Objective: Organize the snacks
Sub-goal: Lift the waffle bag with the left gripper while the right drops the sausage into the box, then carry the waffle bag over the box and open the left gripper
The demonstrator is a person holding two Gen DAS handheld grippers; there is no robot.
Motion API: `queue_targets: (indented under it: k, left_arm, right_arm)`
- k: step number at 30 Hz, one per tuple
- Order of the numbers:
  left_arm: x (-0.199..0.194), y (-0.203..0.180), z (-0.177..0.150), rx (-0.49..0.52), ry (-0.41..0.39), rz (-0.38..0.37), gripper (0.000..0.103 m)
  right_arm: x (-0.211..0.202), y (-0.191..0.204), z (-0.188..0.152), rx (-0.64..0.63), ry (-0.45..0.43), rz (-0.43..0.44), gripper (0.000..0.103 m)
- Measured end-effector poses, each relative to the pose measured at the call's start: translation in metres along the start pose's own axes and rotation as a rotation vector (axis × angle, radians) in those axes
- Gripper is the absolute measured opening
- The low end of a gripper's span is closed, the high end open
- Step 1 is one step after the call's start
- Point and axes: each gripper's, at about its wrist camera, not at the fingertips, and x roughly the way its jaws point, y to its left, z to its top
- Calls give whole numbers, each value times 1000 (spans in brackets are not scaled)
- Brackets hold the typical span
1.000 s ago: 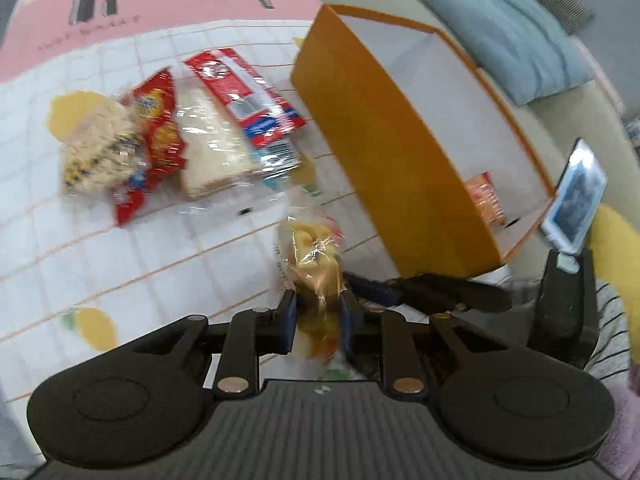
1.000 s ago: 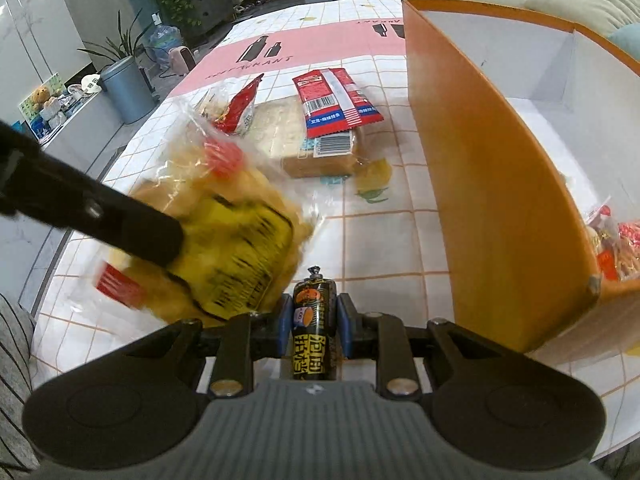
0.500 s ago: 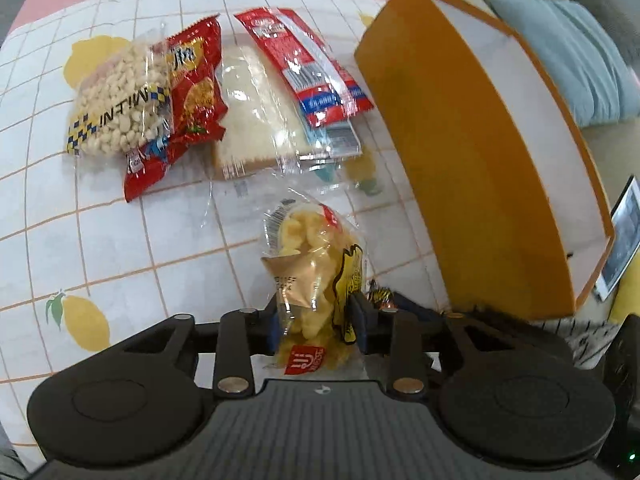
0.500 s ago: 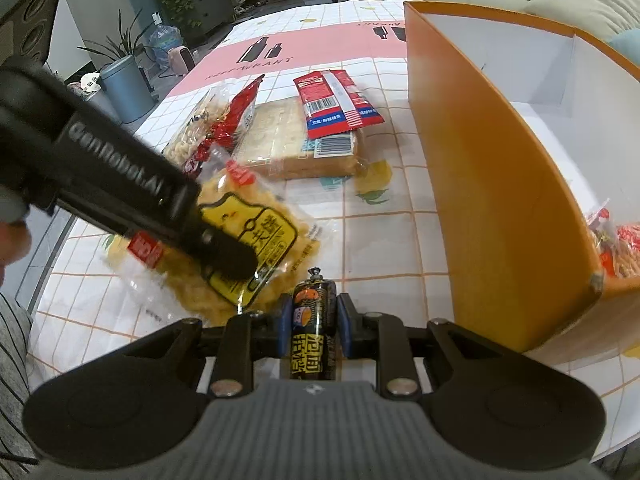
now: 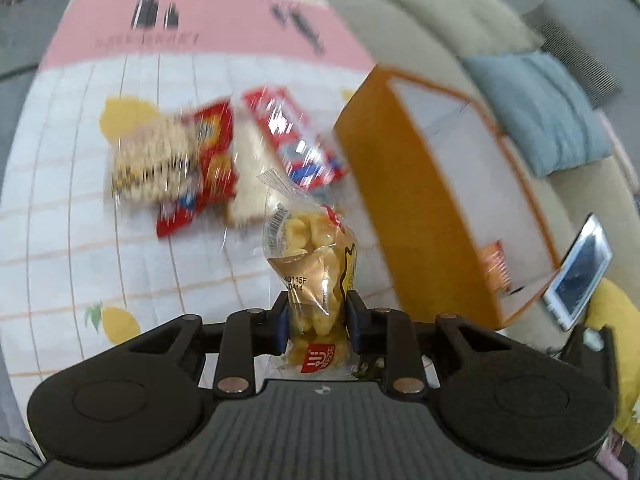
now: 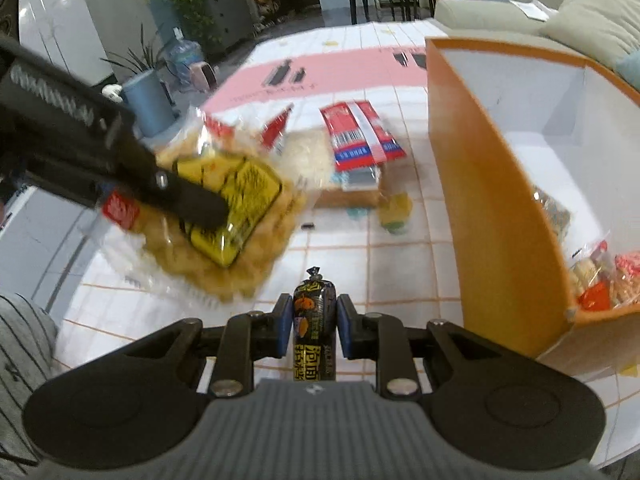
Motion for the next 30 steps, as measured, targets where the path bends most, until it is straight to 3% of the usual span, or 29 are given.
queue_targets:
  k: [4, 10, 13, 20, 27, 30]
  left_arm:
    - [-27, -15, 8, 6, -101, -48, 31]
    - [-53, -36, 18, -39, -273, -188, 31]
    - [-59, -51, 24, -39, -320, -208, 31]
    - [-53, -77, 29, -22, -350, -238, 31]
    - [-10, -101, 30, -10, -259, -268, 31]
    - [5, -109, 30, -10, -234, -250, 31]
  right_arm:
    - [-23, 2, 4, 1, -59, 36, 22]
    - [-56, -8, 8, 72, -148, 80, 22]
    - [-70, -18, 12, 109, -197, 87, 22]
    - [-110, -76, 21, 306, -325, 56, 22]
    - [-143, -144, 24, 547, -461, 32, 19]
    - [-144, -165, 21, 609, -457, 5, 13]
